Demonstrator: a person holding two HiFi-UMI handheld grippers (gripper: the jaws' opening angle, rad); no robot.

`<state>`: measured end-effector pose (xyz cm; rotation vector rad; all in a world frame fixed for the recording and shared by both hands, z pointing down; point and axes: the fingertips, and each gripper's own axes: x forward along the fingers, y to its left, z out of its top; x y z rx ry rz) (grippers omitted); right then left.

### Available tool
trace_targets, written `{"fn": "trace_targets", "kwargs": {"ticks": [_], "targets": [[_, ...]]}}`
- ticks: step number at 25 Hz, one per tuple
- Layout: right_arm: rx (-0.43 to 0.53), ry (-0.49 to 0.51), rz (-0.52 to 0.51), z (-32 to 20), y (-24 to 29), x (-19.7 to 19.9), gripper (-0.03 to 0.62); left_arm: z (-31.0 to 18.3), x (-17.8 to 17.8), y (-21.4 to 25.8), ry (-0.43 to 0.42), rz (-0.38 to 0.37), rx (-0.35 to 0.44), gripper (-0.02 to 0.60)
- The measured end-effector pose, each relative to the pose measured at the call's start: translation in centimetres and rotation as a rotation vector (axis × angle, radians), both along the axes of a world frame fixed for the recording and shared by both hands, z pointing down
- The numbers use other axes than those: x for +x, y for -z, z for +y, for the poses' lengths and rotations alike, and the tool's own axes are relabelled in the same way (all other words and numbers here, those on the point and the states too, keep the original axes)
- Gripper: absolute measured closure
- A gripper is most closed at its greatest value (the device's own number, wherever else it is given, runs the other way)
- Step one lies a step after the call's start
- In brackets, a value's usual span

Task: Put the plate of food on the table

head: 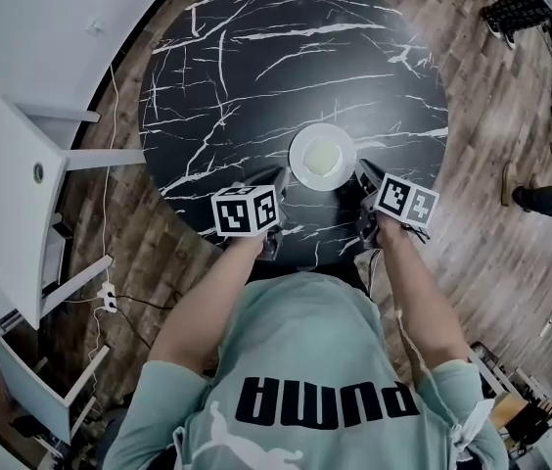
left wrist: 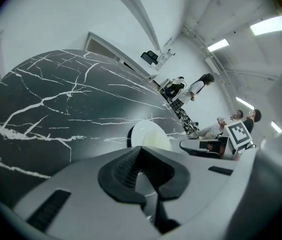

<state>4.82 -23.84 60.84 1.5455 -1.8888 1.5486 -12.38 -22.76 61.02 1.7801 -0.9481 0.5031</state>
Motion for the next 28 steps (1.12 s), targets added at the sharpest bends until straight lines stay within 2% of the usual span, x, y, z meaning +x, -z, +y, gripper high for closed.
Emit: {"fn": "trace_targets", "kwargs": {"ticks": [2,8,13,16,22,28], "targets": [[0.011,0.005,-0.009,1.2,1.4,-1.1,0.580,1.3,-0.2,1.3,0.010,0.036,-0.004,0.574],[0.027,0.038,-0.038,6.4,5.9,-4.5,0.585,4.7,-0.7,4.9,-0.007,0.096,0.018,0.575],[0.059,0.075,-0.026,9.7,8.7,-6.2,0.585,7.2,0.0,8.0,-0.103,0.112,0.098,0.575],[0.084,0.105,-0.013,11.5,10.4,-6.7,0.585,9.0,0.5,10.2,-0.124,0.112,0.148,0.575],[0.167,0.163,-0.004,15.0,13.6,-6.0,0.585,12.3,1.6,14.4,-0.065,0.119,0.249,0.575],[0.240,0.180,-0.086,20.5,16.4,-4.8,0.585,19.0,2.4,16.7,0.021,0.102,0.284,0.575]]}}
